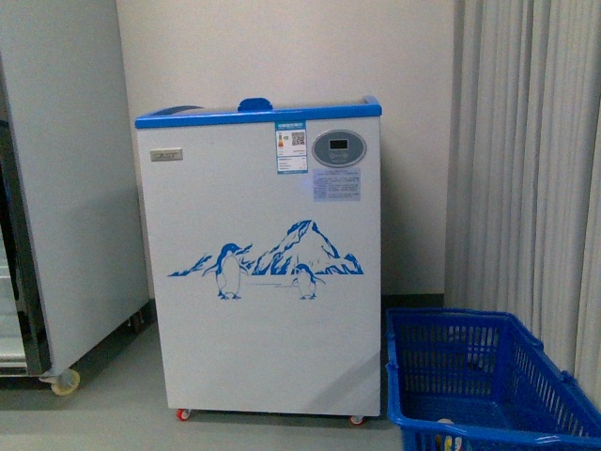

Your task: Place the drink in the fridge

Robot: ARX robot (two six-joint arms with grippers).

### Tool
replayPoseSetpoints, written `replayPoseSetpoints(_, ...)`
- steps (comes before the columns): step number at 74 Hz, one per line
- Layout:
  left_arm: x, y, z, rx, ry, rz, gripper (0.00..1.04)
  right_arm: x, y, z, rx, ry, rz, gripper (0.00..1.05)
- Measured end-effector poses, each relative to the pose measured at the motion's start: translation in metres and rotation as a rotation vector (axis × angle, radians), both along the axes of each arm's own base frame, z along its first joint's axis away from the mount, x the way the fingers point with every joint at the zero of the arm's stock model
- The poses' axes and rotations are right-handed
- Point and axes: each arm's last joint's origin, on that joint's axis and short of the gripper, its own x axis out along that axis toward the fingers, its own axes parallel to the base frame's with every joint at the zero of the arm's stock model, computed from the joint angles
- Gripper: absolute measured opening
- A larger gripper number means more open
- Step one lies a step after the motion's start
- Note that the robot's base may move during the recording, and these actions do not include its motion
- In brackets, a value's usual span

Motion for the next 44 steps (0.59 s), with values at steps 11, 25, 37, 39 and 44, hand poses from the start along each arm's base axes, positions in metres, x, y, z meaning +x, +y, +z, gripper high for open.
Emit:
replayPoseSetpoints(11,0.0,0.0,0.0,0.0,0.0,0.0,0.97,0.0,0.0,0.0,0.0,0.0,0.0,0.97)
replayPoseSetpoints(25,0.0,0.0,0.0,0.0,0.0,0.0,0.97,0.0,0.0,0.0,0.0,0.0,0.0,0.97)
replayPoseSetpoints(37,0.0,0.0,0.0,0.0,0.0,0.0,0.97,0.0,0.0,0.0,0.0,0.0,0.0,0.97)
replayPoseSetpoints(39,0.0,0.0,0.0,0.0,0.0,0.0,0.97,0.0,0.0,0.0,0.0,0.0,0.0,0.97)
replayPoseSetpoints(44,0.0,0.0,0.0,0.0,0.0,0.0,0.97,0.0,0.0,0.0,0.0,0.0,0.0,0.97)
